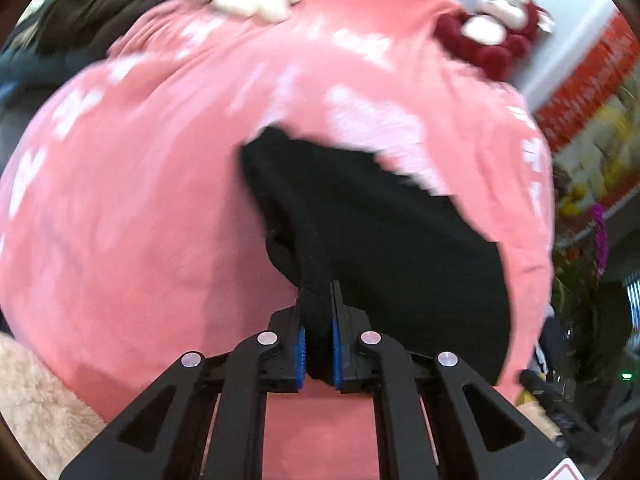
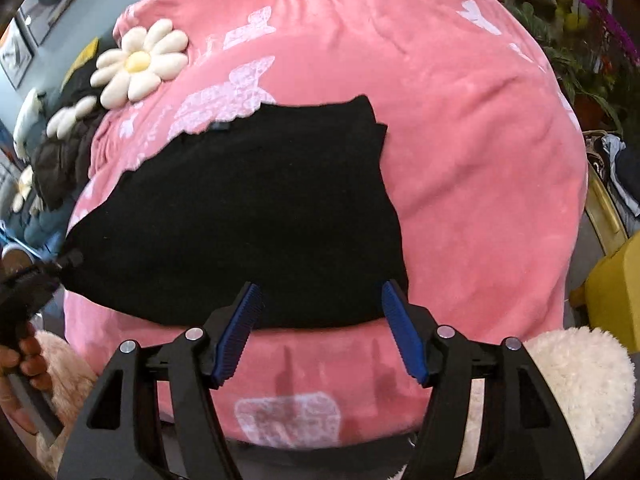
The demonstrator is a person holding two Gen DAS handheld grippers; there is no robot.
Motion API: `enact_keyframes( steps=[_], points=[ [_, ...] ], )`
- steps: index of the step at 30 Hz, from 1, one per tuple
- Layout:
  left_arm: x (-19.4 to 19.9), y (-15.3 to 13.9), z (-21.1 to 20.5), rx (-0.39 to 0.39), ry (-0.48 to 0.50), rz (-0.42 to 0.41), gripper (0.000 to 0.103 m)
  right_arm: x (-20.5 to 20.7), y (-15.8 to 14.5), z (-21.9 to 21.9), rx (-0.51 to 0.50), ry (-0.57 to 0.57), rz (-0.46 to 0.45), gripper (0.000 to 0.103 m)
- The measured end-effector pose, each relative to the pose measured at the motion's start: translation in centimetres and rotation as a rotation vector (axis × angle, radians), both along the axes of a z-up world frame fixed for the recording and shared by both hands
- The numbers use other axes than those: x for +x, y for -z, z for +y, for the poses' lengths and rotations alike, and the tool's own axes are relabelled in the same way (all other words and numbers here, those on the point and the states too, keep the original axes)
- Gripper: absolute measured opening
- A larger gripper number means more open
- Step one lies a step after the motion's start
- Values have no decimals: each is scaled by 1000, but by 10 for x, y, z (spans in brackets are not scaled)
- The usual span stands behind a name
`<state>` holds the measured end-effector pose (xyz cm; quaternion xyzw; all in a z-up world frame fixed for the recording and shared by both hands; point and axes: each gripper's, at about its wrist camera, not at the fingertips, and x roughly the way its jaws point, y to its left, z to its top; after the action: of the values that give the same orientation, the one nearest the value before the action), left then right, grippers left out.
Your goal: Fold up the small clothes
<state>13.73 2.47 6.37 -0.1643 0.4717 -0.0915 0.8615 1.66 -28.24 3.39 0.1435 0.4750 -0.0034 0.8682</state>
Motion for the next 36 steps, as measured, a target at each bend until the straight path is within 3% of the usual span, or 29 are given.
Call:
enact_keyframes(
  steps=[4, 9, 12, 16, 19, 22, 23, 28, 31, 36],
  points=[
    [5, -44, -58, 27, 120, -79, 7, 1, 3, -9, 54, 23, -14, 66],
    [3, -57, -138, 62, 295, -113, 7, 0, 5, -27, 141, 79, -28, 66],
    [-5, -32, -181, 88, 391, -62, 7, -1, 7, -41, 198, 130, -35, 66],
    [-12, 33, -204, 101, 446, 89, 15, 0, 11, -54, 237, 176, -37, 66],
    [-27, 48, -201, 124, 450, 113, 21, 2, 10, -58, 253, 183, -41, 67],
    [-50, 33, -185, 162, 448, 42, 55, 9, 5, -54, 261, 143, -48, 72],
    [-54, 28, -182, 178, 450, 17, 60, 12, 2, -52, 260, 125, -54, 72],
    [-67, 11, -161, 257, 443, -35, 64, 59, -3, -25, 233, -5, -22, 77],
    [-68, 9, -144, 253, 410, -12, 64, 88, 8, -8, 190, -41, 27, 80],
    [-71, 7, -124, 238, 370, -1, 64, 112, 39, 11, 204, -50, 127, 81]
  ],
)
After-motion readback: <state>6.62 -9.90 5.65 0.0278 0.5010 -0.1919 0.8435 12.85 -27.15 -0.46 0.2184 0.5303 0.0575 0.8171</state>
